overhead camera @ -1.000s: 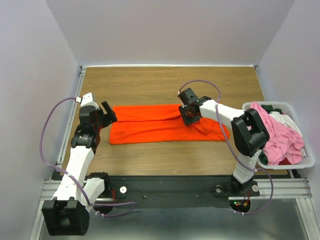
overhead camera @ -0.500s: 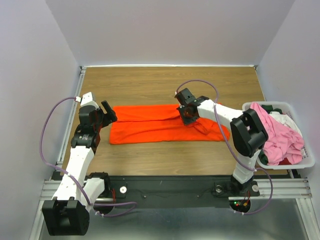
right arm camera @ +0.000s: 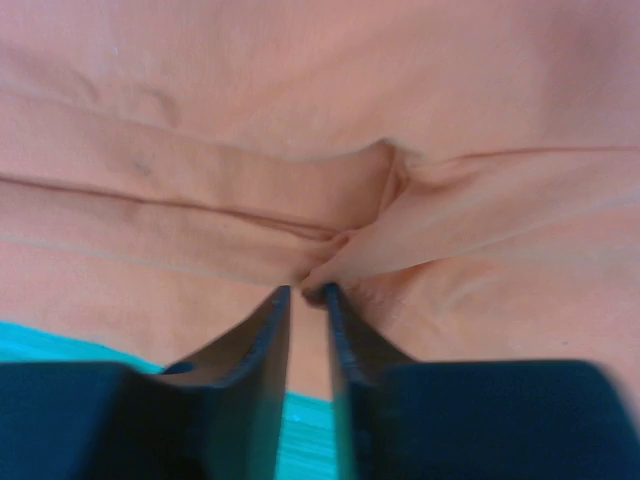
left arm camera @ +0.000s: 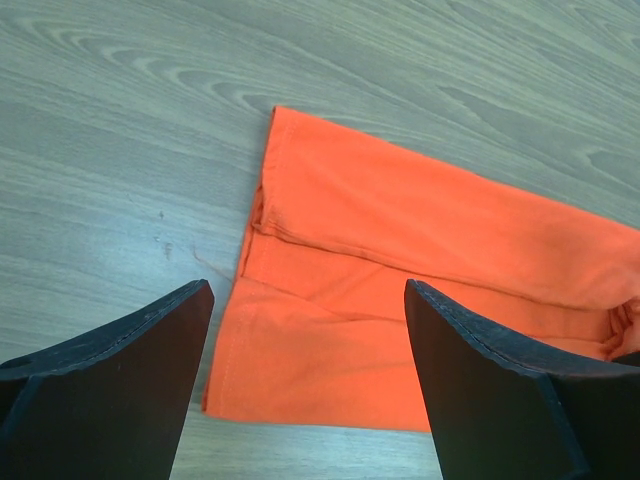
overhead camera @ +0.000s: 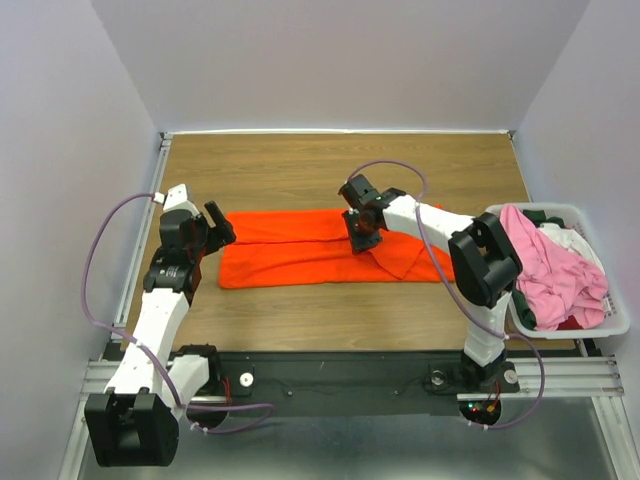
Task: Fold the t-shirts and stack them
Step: Fold the tshirt
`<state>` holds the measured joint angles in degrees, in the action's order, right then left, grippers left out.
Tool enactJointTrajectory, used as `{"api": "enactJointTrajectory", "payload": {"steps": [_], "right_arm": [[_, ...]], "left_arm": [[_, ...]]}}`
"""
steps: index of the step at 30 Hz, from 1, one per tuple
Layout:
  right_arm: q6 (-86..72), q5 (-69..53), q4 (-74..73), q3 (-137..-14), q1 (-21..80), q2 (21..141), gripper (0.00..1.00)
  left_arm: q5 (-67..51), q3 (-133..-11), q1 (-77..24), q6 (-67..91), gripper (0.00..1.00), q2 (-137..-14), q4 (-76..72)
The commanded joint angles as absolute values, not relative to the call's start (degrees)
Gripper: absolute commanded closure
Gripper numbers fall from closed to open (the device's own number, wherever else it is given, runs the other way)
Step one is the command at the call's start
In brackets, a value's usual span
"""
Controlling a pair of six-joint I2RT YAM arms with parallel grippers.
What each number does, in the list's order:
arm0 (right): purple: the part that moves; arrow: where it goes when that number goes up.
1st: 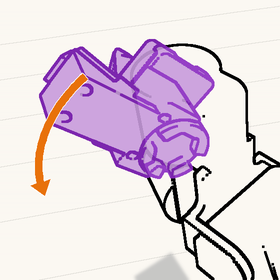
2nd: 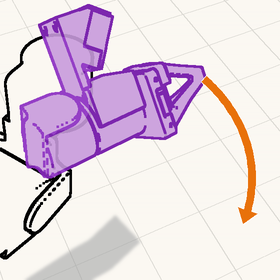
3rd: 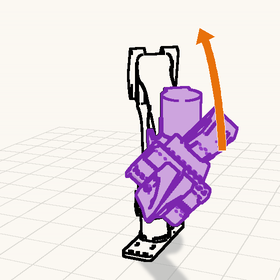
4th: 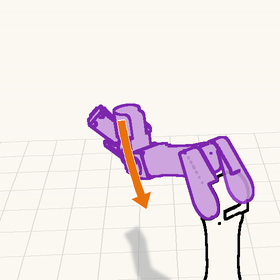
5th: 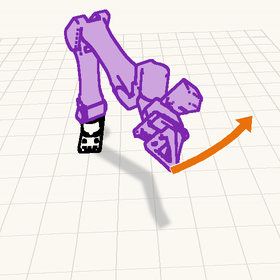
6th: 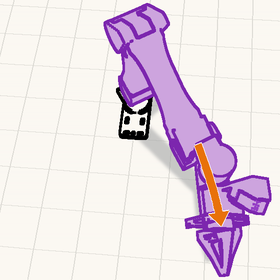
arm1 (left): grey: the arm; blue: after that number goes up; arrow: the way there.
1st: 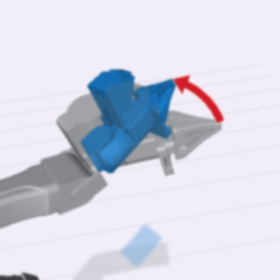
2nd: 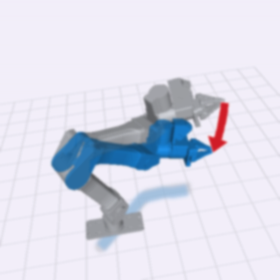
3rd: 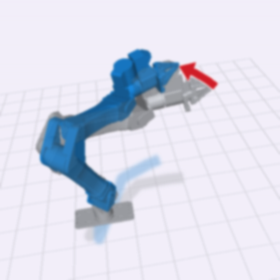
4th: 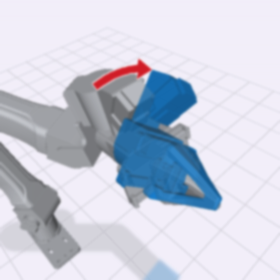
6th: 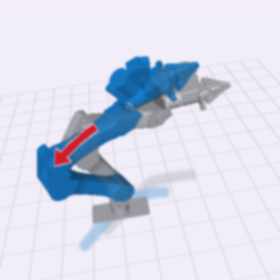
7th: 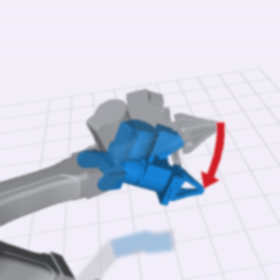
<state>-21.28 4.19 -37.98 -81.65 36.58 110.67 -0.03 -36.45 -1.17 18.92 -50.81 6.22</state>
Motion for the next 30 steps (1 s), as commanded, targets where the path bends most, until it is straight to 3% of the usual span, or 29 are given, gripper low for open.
{"api": "enactJointTrajectory", "payload": {"steps": [1,4,9,15,22,30], "right_arm": [[-23.64,0.88,-39.11,-83.49,37.62,108.99,0.67],[-22.77,3.5,-39.29,-83.93,37.62,105.39,0.52],[-22.67,10.36,-41.22,-80.0,34.47,97.4,0.5],[-23.47,9.58,-40.96,-69.36,21.99,90.71,0.54],[-22.68,7.64,-37.02,-68.55,13.28,90.44,0.59],[-22.5,5.98,-29.27,-74.43,5.19,98.43,0.68]], "left_arm": [[-3.16,-36.21,-1.49,18.89,0.11,-51.41,3.96],[-5.8,-36.73,-2.54,20.21,0.11,-52.82,4.04],[-7.65,-39.54,-8.32,23.98,0.11,-56.94,4.48],[-4.66,-46.92,-21.79,27.68,0.13,-66.52,4.22],[-0.79,-53.43,-21.89,26.02,0.16,-78.03,3.43],[-0.53,-62.74,-16.27,24.17,0.21,-92.36,2.9]]}}
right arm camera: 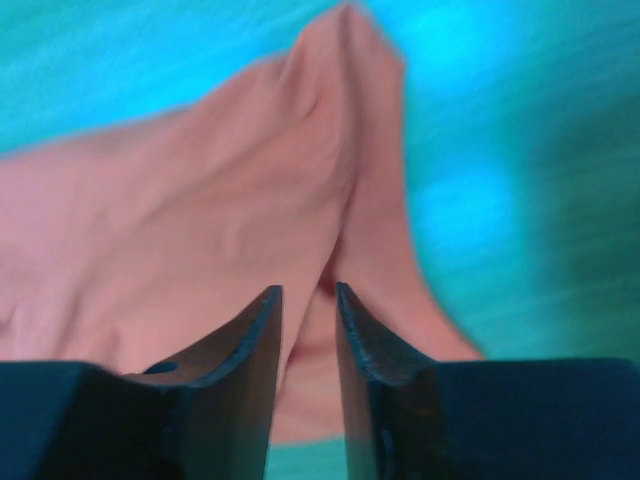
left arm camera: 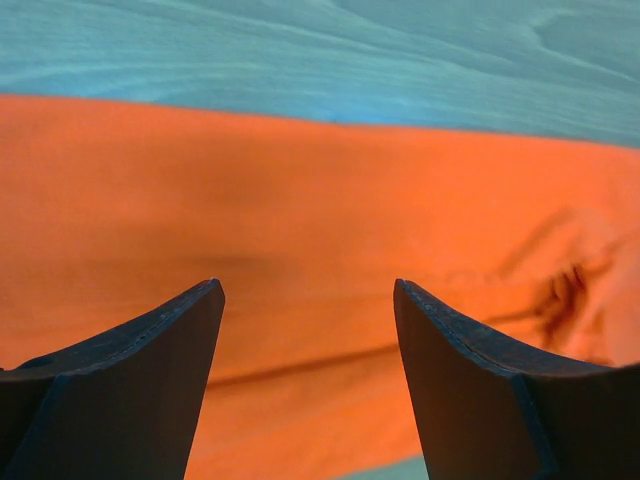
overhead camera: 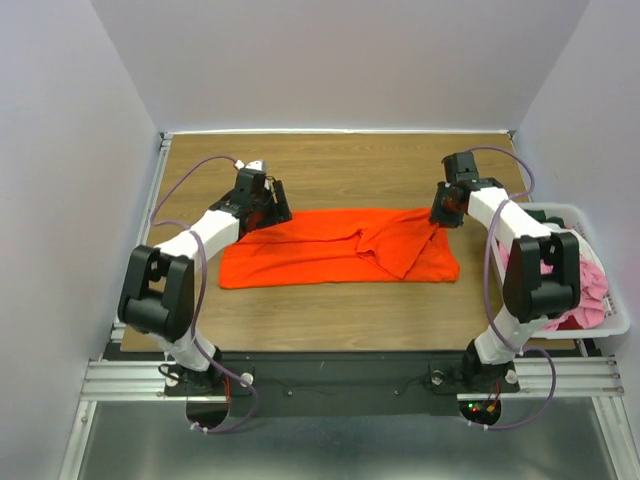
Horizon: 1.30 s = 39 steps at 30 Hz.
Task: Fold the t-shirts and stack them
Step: Fold the tshirt
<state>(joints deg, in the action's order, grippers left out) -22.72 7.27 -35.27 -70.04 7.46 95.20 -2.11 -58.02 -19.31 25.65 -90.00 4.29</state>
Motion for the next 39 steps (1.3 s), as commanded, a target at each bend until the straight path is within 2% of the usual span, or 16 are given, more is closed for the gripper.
{"api": "enactJointTrajectory", "payload": {"steps": [1,4,17,23,25,26,32,33,35,39], "right_arm": [[-22.5,5.37,-28.75,-75.31,5.01,100.79,0.69],[-22.59,4.57,-27.43,-77.33,4.22,103.96,0.77],[-22.5,2.64,-24.26,-78.4,-1.57,113.02,0.82],[-21.54,2.99,-24.35,-78.66,-2.37,113.73,0.81],[-20.57,1.59,-24.35,-79.19,-2.29,112.86,0.8],[-20.13,0.54,-24.43,-79.45,-2.11,111.11,0.8],[-23.11,-2.55,-27.59,-76.83,-0.18,101.35,0.7],[-24.33,-2.37,-29.08,-75.6,1.22,98.64,0.63],[-26.36,-2.72,-29.88,-72.18,2.72,95.9,0.58],[-33.65,-0.53,-29.97,-59.98,8.95,88.78,0.4]], "left_arm": [[-0.53,-64.49,-15.65,23.65,0.25,-94.98,3.07],[-0.53,-67.05,-13.45,22.59,0.3,-99.56,4.04],[2.2,-65.84,-6.33,23.2,0.37,-107.92,4.75],[1.32,-65.92,-5.8,23.64,0.37,-109.77,5.45],[0.26,-66.44,-5.71,23.64,0.35,-109.16,5.89],[-1.3,-66.97,-5.8,23.73,0.29,-108.55,6.67],[-2.12,-70.22,-7.2,22.24,0.1,-98.19,10.89],[-0.46,-70.92,-8.16,20.5,0.08,-95.82,12.29],[3.68,-71.45,-9.83,18.21,0.05,-94.23,13.62],[10.45,-72.42,-14.67,12.58,0.05,-95.35,16.26]]}}
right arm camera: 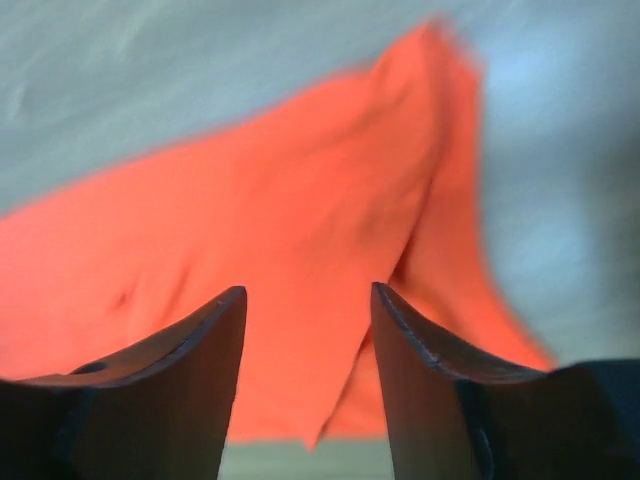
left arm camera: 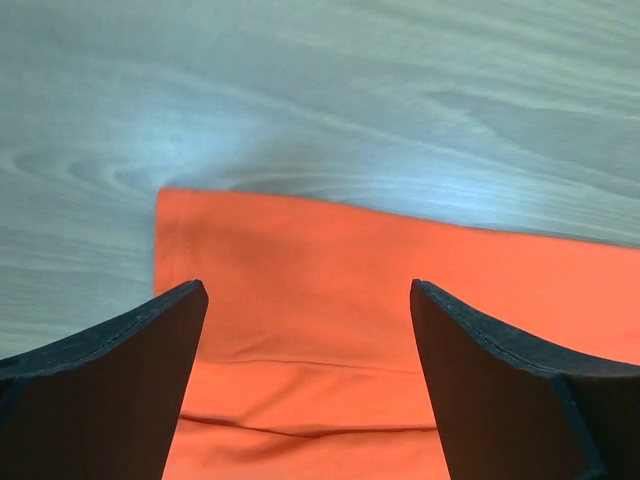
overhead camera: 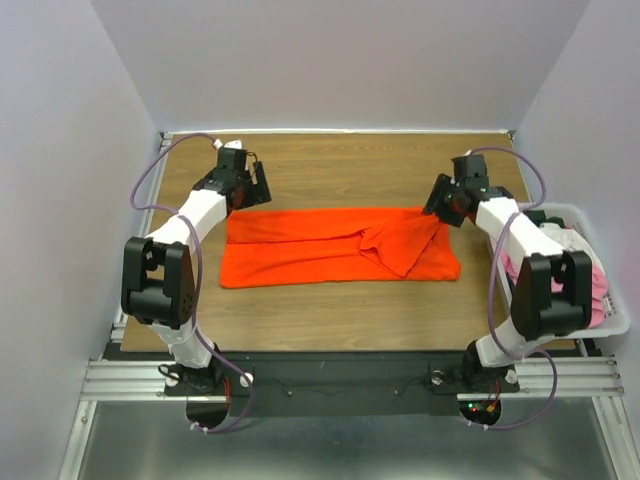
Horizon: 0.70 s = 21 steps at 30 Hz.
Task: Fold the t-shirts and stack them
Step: Fold the tshirt
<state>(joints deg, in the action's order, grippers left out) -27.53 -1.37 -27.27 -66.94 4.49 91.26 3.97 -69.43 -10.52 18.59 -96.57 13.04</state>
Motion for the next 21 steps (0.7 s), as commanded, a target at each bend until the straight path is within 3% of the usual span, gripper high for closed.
{"api": "enactJointTrajectory", "payload": {"steps": [1,6,13,17,21], "right_arm": [[-34.88,-0.44,-29.8,-58.2,9.4,86.42,0.39],[-38.06,1.93,-29.09,-52.3,10.72,83.23,0.39],[-35.6,1.14,-26.46,-54.93,10.9,91.74,0.4],[-32.97,4.21,-25.66,-59.93,10.9,98.6,0.4],[-26.74,7.82,-25.58,-73.33,10.55,111.14,0.4]], "left_arm": [[11.07,-72.77,-15.46,11.52,0.07,-97.54,16.61],[10.03,-75.32,-17.31,11.86,0.12,-104.92,17.58],[11.16,-75.94,-17.4,15.2,0.15,-110.12,19.16],[11.42,-75.06,-17.23,18.8,0.15,-112.06,22.22],[6.79,-70.86,-14.95,23.36,0.17,-111.46,24.0]]}}
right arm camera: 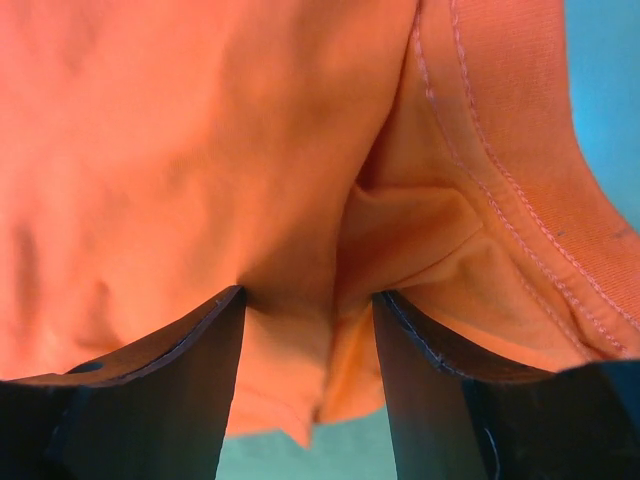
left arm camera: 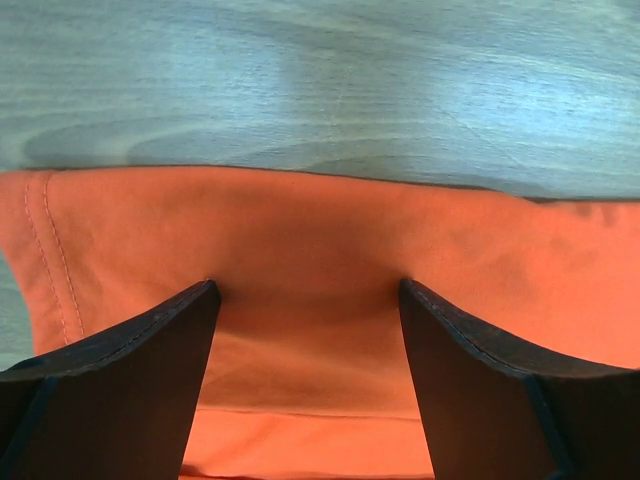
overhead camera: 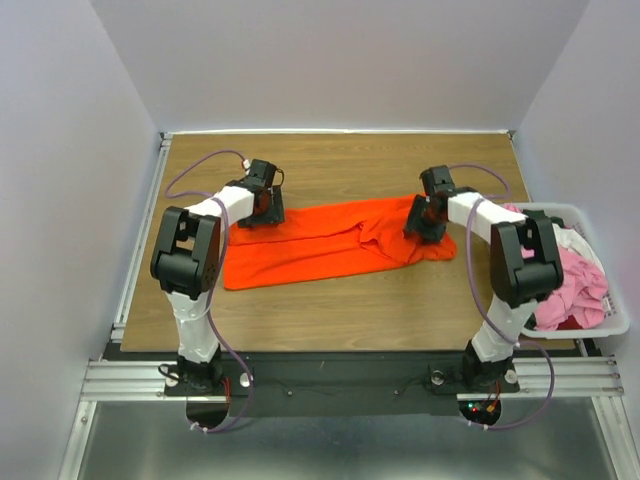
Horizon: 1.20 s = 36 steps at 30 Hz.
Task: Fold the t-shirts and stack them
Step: Fold the tshirt
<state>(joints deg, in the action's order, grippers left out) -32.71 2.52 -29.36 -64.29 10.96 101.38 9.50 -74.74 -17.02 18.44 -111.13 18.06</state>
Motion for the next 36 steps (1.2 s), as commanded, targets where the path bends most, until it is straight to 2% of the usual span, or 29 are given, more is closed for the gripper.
{"api": "enactJointTrajectory", "payload": {"steps": [1,5,6,7,10,11,12,15,17,21,27,30,32,36], "right_arm": [[-25.76,7.74,-25.58,-76.26,10.46,113.97,0.4],[-19.79,4.75,-25.84,-95.15,10.37,127.85,0.4],[-17.43,2.92,-26.01,-98.93,10.28,131.01,0.4],[-16.45,2.12,-26.71,-107.23,10.28,136.0,0.4],[-13.28,0.27,-28.47,-118.53,10.37,142.8,0.4],[-12.84,0.26,-28.82,-124.39,10.28,144.82,0.39],[-12.05,-2.26,-29.0,-126.45,10.37,147.02,0.39],[-11.86,-4.39,-29.09,-129.81,10.37,146.18,0.38],[-11.6,-5.18,-29.0,-128.5,10.46,143.63,0.37],[-9.59,-4.57,-29.0,-120.17,11.07,132.83,0.34],[-11.07,-3.52,-29.0,-97.5,12.04,112.09,0.33],[-14.93,-3.43,-29.0,-84.58,13.44,102.77,0.37],[-16.6,-3.69,-28.92,-77.3,14.06,97.77,0.43],[-18.45,-3.61,-28.83,-71.56,14.85,94.58,0.51]], "left_arm": [[5.11,-69.53,-14.25,23.99,0.17,-110.75,23.56],[-6.56,-61.54,-12.31,29.43,0.18,-106.01,20.84],[-12.77,-57.0,-12.3,31.1,0.18,-102.95,18.05],[-15.88,-54.26,-12.39,36.77,0.18,-101.18,15.93],[-24.84,-42.51,-14.75,47.33,0.18,-93.47,6.88],[-25.57,-39.93,-16.07,50.94,0.17,-91.34,5.12],[-26.19,-35.73,-17.56,57.94,0.17,-89.23,1.44],[-25.93,-32.79,-24.5,66.24,0.16,-80.36,-1.13],[-23.92,-33.31,-26.62,67.76,0.15,-77.01,-0.09],[-15.66,-40.49,-28.48,63.73,0.12,-69.53,11.56],[-3.62,-50.35,-28.48,49.15,0.14,-69.43,22.23],[1.74,-55.44,-28.56,41.24,0.2,-72.32,24.25],[2.81,-58.0,-28.56,35.19,0.23,-75.84,23.82],[2.64,-66.43,-28.83,29.37,0.3,-84.09,23.73]]}}
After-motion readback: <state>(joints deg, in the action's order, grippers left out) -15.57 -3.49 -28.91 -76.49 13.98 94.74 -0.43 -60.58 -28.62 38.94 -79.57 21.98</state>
